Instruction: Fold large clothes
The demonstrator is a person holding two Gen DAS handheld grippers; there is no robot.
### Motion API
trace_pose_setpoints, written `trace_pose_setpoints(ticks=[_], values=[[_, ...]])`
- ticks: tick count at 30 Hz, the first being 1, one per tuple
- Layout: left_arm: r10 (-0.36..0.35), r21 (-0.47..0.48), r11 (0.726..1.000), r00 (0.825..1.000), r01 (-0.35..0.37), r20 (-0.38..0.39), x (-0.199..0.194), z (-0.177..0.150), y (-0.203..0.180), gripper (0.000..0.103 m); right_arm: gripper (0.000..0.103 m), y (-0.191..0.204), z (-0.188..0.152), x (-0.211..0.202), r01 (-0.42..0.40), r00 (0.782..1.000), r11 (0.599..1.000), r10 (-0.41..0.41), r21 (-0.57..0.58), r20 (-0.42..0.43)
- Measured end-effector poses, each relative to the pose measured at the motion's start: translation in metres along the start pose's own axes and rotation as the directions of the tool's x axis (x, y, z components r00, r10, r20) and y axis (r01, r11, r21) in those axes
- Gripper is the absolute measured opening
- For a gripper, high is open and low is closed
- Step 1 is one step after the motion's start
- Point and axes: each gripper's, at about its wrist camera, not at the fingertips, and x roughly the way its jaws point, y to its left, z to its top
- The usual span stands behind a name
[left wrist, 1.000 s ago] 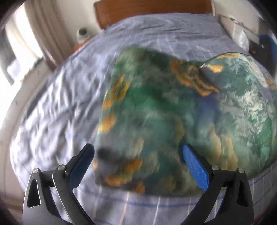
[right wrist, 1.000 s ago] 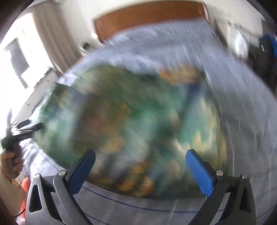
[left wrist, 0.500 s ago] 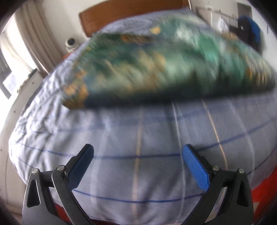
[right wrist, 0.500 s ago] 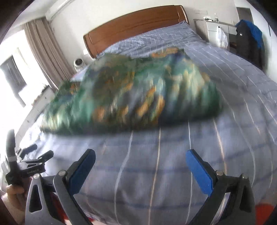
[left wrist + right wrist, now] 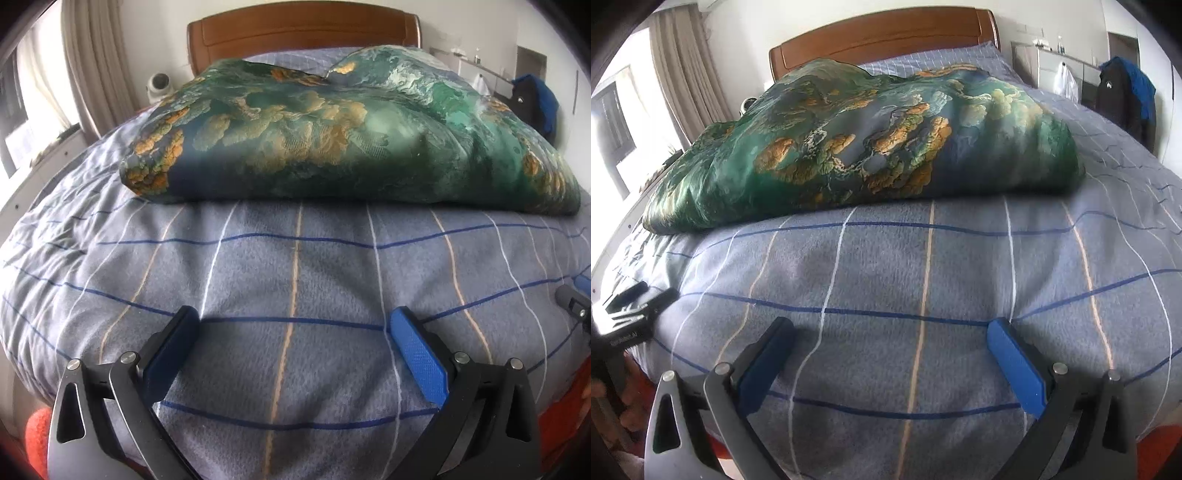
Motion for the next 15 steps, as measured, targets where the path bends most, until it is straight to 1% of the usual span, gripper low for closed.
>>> trace_pose_setpoints(ticks=[4,12,15], values=[[-0.006,0.011,1.0,1.0,0.006,-0.001,-0.007,-0.01,-0.005,0.103,0.103,0.004,-0.003,0.003,0.029,1.0,0.999,-0.029,-0.037,0.008],[-0.038,0.027,0.999,0.999,0.038,0.003,-0.01,-0.014,-0.004,0.103,0.103,0.006,-0.005,0.003,0.032,0.999,0.999,-0.031,-0.034,0.021],[-0.045,0.009,0.999,0.999,0.045,-0.008,-0.019,-0.012,0.0,0.103,0.103,0.006,-0.005,0.003,0.03,0.999,0.999,-0.029,-0.033,0.02]])
